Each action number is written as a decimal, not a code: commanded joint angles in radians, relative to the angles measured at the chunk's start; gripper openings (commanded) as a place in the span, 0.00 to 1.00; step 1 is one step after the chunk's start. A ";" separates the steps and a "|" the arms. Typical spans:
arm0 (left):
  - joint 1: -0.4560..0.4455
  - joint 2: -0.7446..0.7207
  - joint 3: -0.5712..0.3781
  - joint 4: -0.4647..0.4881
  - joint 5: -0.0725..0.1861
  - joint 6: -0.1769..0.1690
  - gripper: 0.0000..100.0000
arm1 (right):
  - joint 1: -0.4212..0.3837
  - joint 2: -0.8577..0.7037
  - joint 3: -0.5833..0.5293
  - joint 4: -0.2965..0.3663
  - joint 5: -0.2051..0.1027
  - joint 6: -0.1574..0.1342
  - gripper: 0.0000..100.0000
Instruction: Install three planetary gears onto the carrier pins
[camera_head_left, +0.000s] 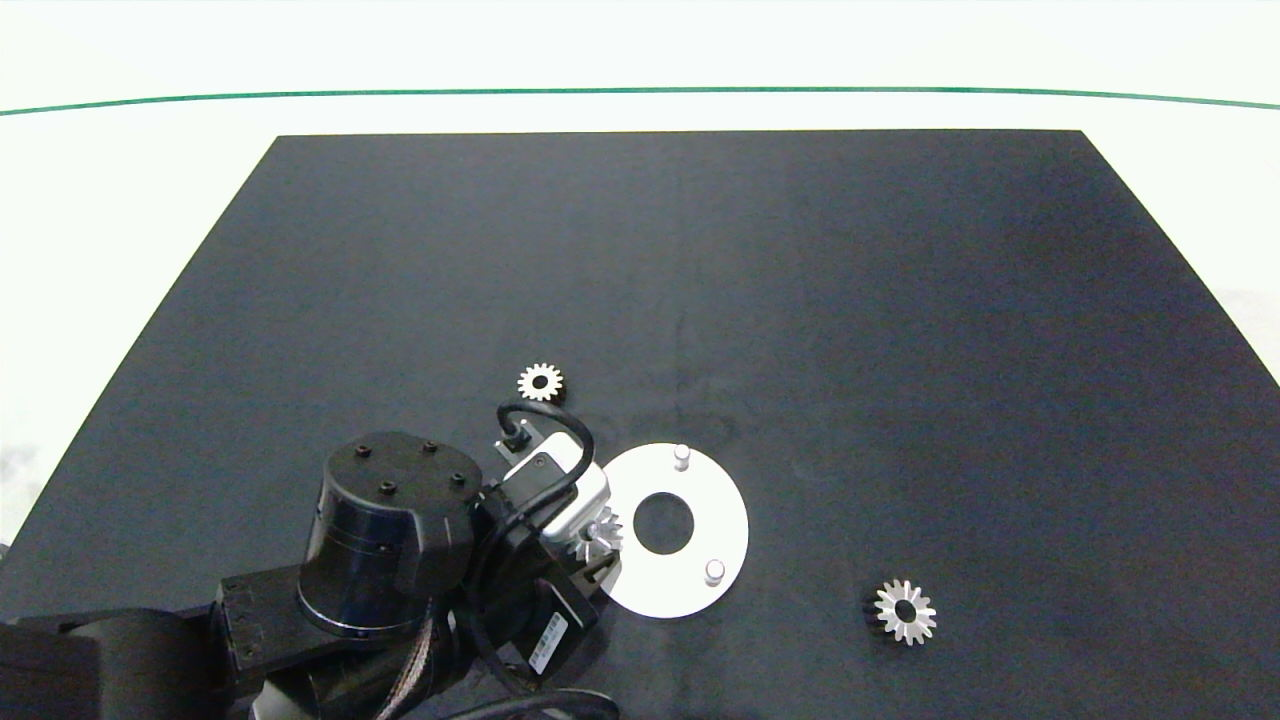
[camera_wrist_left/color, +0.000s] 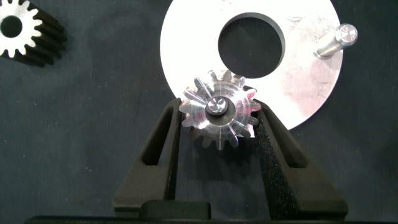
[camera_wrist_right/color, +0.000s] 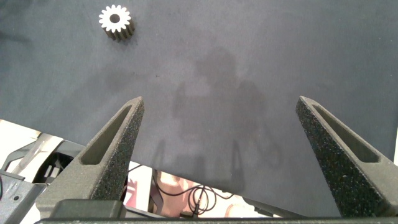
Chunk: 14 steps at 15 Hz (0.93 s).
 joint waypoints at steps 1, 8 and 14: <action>0.001 0.002 -0.003 -0.001 0.001 0.004 0.00 | 0.000 0.002 0.000 0.003 0.001 -0.002 1.00; 0.001 0.010 -0.001 0.001 0.001 0.006 0.00 | 0.000 0.001 0.000 0.003 0.001 -0.002 1.00; 0.003 0.000 0.005 0.007 0.001 0.011 1.00 | 0.000 0.002 -0.001 0.001 0.001 -0.002 1.00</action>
